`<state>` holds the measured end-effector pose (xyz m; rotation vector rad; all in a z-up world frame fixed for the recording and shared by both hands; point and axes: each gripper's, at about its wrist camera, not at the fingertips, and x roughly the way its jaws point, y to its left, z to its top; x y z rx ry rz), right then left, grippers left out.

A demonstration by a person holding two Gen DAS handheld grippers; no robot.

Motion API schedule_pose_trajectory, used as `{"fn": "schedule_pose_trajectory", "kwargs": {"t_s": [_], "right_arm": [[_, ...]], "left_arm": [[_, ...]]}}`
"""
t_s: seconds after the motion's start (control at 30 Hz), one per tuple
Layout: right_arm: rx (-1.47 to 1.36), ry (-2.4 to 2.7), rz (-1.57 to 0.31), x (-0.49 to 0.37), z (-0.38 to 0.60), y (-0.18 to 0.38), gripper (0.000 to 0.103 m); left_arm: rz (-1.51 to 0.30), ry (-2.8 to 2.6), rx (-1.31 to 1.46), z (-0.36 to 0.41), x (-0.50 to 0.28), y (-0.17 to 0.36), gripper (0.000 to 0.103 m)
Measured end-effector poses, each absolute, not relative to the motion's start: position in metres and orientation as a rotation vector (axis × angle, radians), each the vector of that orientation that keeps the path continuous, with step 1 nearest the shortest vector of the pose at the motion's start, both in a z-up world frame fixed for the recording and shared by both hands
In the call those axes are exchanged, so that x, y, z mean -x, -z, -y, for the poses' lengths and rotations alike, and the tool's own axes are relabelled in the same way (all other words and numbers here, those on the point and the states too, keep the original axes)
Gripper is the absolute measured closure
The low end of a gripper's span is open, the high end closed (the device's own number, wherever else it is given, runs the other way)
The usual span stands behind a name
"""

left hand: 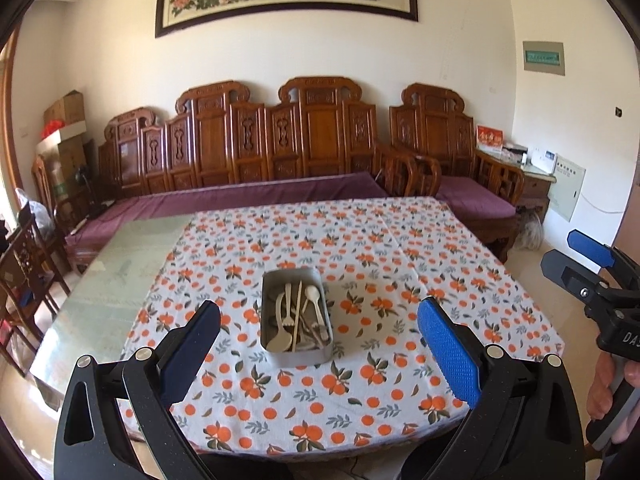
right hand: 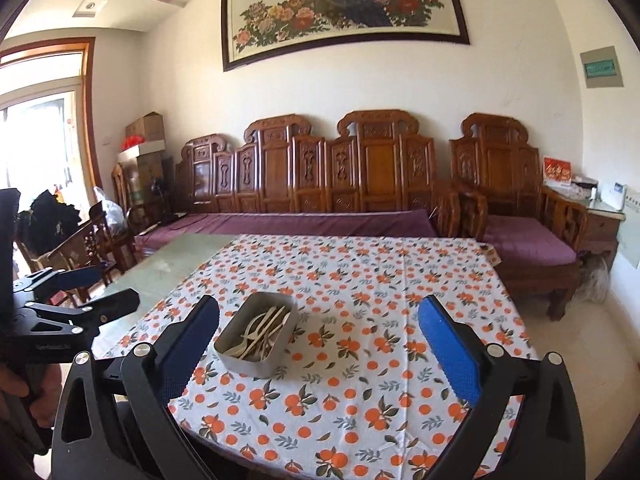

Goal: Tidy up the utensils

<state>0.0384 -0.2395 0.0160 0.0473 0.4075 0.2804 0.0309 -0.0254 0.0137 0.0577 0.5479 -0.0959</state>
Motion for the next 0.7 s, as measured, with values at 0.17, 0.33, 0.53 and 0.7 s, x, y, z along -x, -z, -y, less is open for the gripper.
{"fn": "schedule_pose_trajectory", "kwargs": {"t_s": [0.17,0.33,0.53,0.7], "right_arm": [[-0.053,-0.262,-0.382,-0.032,0.246,-0.025,0.003],[-0.055,-0.264,-0.371,-0.027,0.249,-0.028,0.003],[-0.056,-0.264,-0.371,-0.026,0.249,-0.028,0.003],[-0.054,-0.267,-0.370,-0.024,0.249,-0.029,0.003]], "left_arm": [[-0.512,0.098,-0.051,0.026,-0.022,-0.025,0.008],[-0.499,0.101,-0.036,0.025,-0.020,-0.028,0.008],[-0.493,0.105,-0.030,0.025,-0.019,-0.028,0.008],[-0.492,0.104,-0.027,0.024,-0.019,-0.028,0.008]]}}
